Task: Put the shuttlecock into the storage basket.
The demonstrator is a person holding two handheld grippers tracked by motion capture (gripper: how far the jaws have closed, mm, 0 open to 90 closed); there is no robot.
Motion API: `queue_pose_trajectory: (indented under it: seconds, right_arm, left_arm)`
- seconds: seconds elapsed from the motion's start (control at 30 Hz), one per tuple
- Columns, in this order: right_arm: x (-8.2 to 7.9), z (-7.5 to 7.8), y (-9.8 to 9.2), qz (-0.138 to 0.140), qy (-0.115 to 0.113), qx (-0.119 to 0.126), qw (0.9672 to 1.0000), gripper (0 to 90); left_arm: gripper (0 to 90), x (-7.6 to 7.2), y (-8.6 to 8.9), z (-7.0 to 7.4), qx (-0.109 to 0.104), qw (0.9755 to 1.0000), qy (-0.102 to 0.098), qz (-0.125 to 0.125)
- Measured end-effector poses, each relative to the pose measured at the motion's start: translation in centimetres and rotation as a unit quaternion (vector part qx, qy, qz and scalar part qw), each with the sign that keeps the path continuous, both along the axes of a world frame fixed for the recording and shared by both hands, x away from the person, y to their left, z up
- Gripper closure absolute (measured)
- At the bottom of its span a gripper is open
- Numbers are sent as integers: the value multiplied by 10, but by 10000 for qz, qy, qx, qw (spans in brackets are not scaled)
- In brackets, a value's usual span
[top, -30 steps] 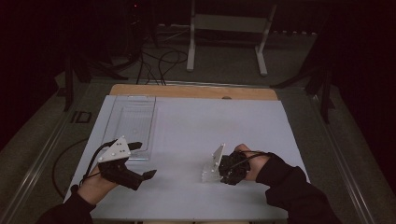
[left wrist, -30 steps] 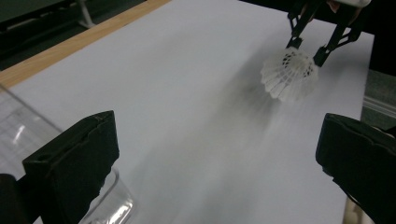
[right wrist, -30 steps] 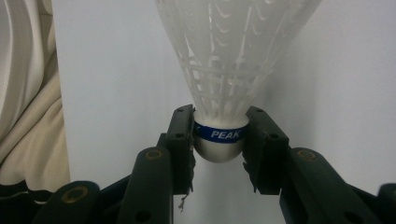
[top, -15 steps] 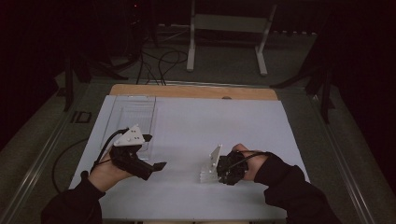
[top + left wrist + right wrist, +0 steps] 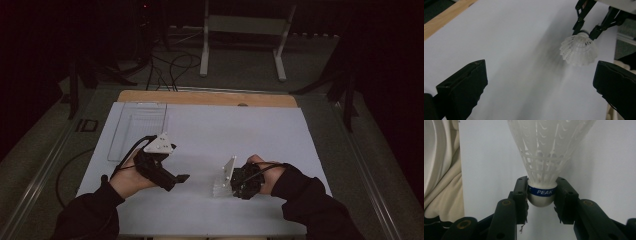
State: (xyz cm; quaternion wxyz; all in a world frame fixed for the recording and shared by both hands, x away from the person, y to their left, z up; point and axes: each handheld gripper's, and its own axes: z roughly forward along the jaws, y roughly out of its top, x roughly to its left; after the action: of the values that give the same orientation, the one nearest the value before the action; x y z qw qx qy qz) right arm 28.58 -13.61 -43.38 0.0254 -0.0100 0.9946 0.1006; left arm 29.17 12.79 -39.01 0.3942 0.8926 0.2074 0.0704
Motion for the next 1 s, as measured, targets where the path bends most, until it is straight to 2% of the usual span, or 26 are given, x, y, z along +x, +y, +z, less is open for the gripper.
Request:
queue_pose_trajectory:
  seconds: [0.13, 0.5, 0.73, 0.83, 0.93, 0.97, 1.0]
  right_arm:
    - [-1, 1, 1, 23, 15, 5, 10000, 658]
    - [-4, 3, 5, 116, -14, 47, 9999, 658]
    - [-5, 4, 7, 218, -42, 41, 9997, 657]
    - [-7, 4, 8, 253, -66, 65, 9996, 657]
    - [-9, 6, 10, 290, -80, 52, 9995, 657]
    - [-10, 6, 11, 321, -86, 70, 9994, 658]
    - [-11, 7, 11, 325, -92, 57, 9994, 658]
  left_arm:
    - [1, 3, -10, -1, 187, 9997, -9, -141]
    - [37, 9, -35, -7, 419, 9976, 123, -534]
    - [158, 10, -46, -14, 513, 9945, 267, -876]
    - [170, 9, -51, -19, 636, 9929, 299, -961]
    - [218, 8, -53, -22, 550, 9928, 326, -1014]
    - [241, 8, -54, -23, 475, 9921, 417, -1081]
    - [265, 8, -56, -24, 553, 9918, 379, -1085]
